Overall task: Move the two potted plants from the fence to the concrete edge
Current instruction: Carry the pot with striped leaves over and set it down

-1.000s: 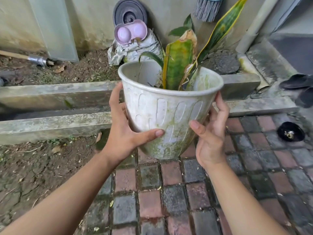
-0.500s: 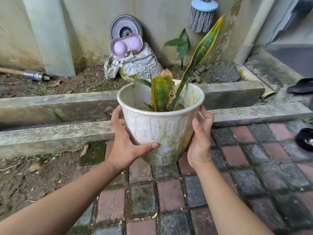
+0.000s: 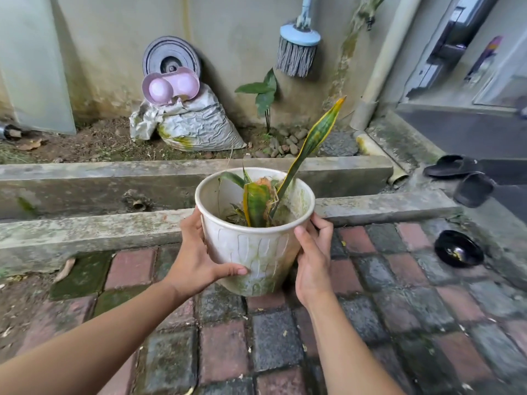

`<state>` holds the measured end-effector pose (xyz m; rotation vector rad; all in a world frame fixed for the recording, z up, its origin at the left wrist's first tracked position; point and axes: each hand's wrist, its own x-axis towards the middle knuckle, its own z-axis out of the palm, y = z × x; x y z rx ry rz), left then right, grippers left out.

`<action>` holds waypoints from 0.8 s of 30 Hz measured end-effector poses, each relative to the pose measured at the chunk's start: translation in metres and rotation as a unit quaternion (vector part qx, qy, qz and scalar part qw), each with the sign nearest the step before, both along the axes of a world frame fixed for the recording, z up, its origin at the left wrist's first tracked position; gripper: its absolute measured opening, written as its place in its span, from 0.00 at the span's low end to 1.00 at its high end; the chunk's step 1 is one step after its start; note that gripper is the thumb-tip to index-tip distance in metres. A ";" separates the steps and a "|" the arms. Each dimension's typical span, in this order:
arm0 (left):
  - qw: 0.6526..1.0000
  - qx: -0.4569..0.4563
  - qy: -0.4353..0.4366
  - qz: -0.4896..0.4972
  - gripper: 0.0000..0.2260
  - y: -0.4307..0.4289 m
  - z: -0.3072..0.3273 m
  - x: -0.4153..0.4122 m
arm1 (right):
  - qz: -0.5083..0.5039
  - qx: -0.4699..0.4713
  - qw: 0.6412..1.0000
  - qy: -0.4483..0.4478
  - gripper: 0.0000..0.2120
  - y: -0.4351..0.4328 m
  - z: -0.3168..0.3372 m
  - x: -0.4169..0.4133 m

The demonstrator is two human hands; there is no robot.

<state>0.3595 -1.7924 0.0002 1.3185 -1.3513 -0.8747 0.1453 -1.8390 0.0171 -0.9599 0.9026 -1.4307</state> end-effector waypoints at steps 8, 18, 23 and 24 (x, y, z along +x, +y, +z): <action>0.999 0.015 -0.042 -0.011 0.53 -0.008 -0.028 -0.002 | -0.010 0.059 0.998 -0.009 0.25 0.015 -0.021 -0.017; 0.997 0.062 -0.054 0.012 0.63 0.015 -0.041 -0.011 | 0.003 0.064 0.998 0.027 0.29 0.014 -0.019 -0.010; 0.993 0.064 -0.096 0.022 0.64 0.000 -0.047 -0.021 | -0.010 0.055 0.997 0.044 0.24 0.004 -0.023 -0.016; 0.992 0.064 -0.106 0.021 0.64 0.000 -0.048 -0.022 | -0.014 0.056 0.997 0.049 0.23 0.003 -0.023 -0.017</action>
